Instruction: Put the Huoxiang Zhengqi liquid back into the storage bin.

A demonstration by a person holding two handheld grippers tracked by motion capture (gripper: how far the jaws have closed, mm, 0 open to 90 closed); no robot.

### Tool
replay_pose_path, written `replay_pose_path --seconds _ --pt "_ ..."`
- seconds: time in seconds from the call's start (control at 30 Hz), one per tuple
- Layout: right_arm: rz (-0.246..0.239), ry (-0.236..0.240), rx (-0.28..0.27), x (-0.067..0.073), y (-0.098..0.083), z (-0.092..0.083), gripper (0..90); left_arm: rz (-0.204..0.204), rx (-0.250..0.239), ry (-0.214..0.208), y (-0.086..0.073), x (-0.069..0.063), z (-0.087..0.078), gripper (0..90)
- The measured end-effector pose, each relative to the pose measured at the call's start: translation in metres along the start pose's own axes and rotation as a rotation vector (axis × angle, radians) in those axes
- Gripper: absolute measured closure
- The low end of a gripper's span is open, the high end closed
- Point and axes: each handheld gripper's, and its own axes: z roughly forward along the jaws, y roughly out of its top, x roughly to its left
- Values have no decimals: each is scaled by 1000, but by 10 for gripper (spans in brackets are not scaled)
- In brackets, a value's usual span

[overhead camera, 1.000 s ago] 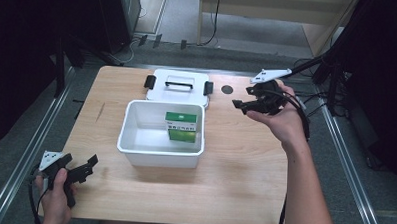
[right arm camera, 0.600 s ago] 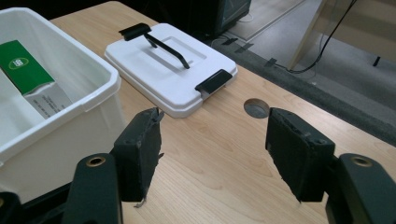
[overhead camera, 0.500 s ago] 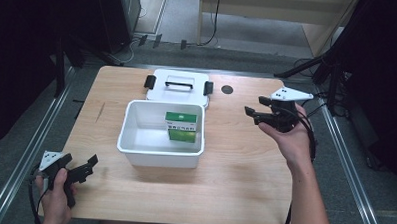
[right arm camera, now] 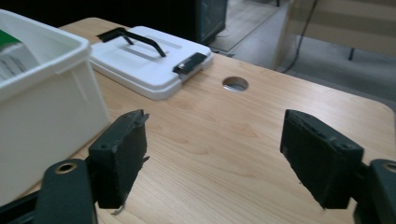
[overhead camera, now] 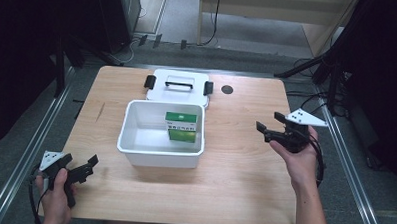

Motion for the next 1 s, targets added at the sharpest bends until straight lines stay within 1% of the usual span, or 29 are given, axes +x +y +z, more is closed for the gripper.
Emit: replay_pose_path --seconds 0.07,0.1,0.2,0.3,0.4,0.5,0.7,0.8,0.9,1.0 --pt "8 -26 7 -1 -8 -3 164 1 0 0 0 0 0 40" --pt "13 -29 3 -1 -11 -4 156 1 1 1 0 0 0 40" --pt "33 -15 -18 -3 -22 -9 156 0 1 1 0 0 0 39" --pt "65 -25 -45 -4 -34 -15 147 -2 1 1 0 0 0 40" --pt "113 -43 -77 -6 -48 -22 128 -4 4 1 0 0 0 39" --pt "121 -106 -93 -7 -61 -28 127 -5 5 1 0 0 0 39" --pt "149 -108 -125 -12 -80 -42 127 -2 7 2 0 0 1 39" --pt "164 -116 -120 -13 -89 -48 125 -4 8 -2 0 0 1 39" --pt "171 -135 -118 -15 -100 -54 116 -2 12 -8 0 0 0 39" --pt "176 -144 -114 -17 -111 -60 114 -4 9 -9 0 0 1 39"
